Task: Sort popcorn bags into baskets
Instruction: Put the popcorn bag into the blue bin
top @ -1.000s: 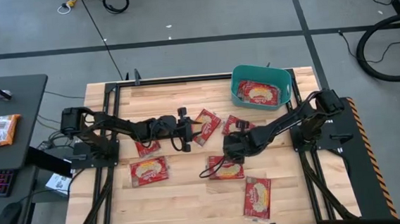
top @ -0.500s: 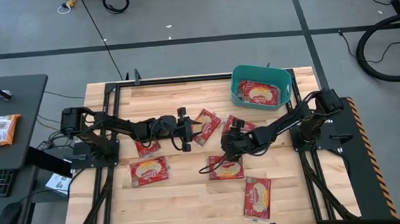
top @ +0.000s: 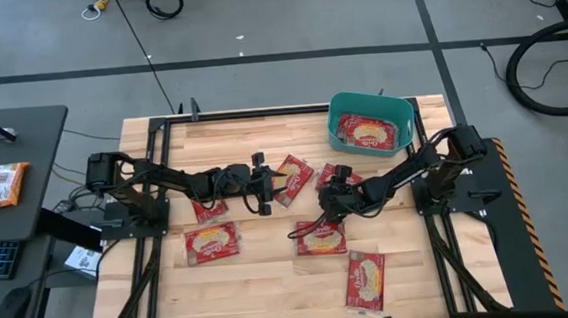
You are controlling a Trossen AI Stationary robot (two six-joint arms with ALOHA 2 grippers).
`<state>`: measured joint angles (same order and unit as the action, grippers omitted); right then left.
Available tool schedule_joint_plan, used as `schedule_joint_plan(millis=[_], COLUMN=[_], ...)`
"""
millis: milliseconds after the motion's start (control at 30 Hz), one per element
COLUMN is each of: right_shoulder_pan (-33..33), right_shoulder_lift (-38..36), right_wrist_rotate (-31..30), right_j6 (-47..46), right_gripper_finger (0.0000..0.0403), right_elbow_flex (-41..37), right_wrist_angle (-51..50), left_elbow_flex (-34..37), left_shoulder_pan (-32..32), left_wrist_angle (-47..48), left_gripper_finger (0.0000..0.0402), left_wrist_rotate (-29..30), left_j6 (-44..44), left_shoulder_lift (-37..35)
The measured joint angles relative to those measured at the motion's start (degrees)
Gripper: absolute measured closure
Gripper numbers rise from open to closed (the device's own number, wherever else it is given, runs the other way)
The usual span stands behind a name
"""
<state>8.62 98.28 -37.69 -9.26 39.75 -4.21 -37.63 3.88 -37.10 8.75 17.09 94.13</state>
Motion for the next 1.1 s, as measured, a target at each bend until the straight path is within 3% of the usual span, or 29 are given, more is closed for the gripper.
schedule_joint_plan(millis=[200,500,733,933,1100], right_shoulder_pan=[-0.06,-0.12,1.54,2.63,2.73], right_shoulder_lift=[-0.02,0.04,0.04,0.04,0.02], right_wrist_rotate=[-0.72,-0.42,-0.1,0.42,2.29], right_j6=[1.24,2.07,3.63,4.35,3.91], right_gripper_finger=[0.0241,0.0388,0.0396,0.0398,0.0399], right_elbow_flex=[-0.04,-0.17,3.49,9.04,13.21], right_wrist_angle=[-1.23,-3.83,-7.23,-12.93,-17.62], left_elbow_flex=[-0.01,-0.04,-0.05,-0.09,-0.09], left_shoulder_pan=[0.0,0.0,0.0,-1.85,-4.43], left_wrist_angle=[0.0,0.02,0.03,-2.96,-7.77], left_gripper_finger=[0.0228,0.0228,0.0228,0.0225,0.0187], left_wrist_rotate=[0.0,0.0,-1.87,-3.52,-0.94], left_j6=[0.04,0.06,0.38,7.49,12.95], left_shoulder_lift=[0.0,0.0,0.14,4.12,6.75])
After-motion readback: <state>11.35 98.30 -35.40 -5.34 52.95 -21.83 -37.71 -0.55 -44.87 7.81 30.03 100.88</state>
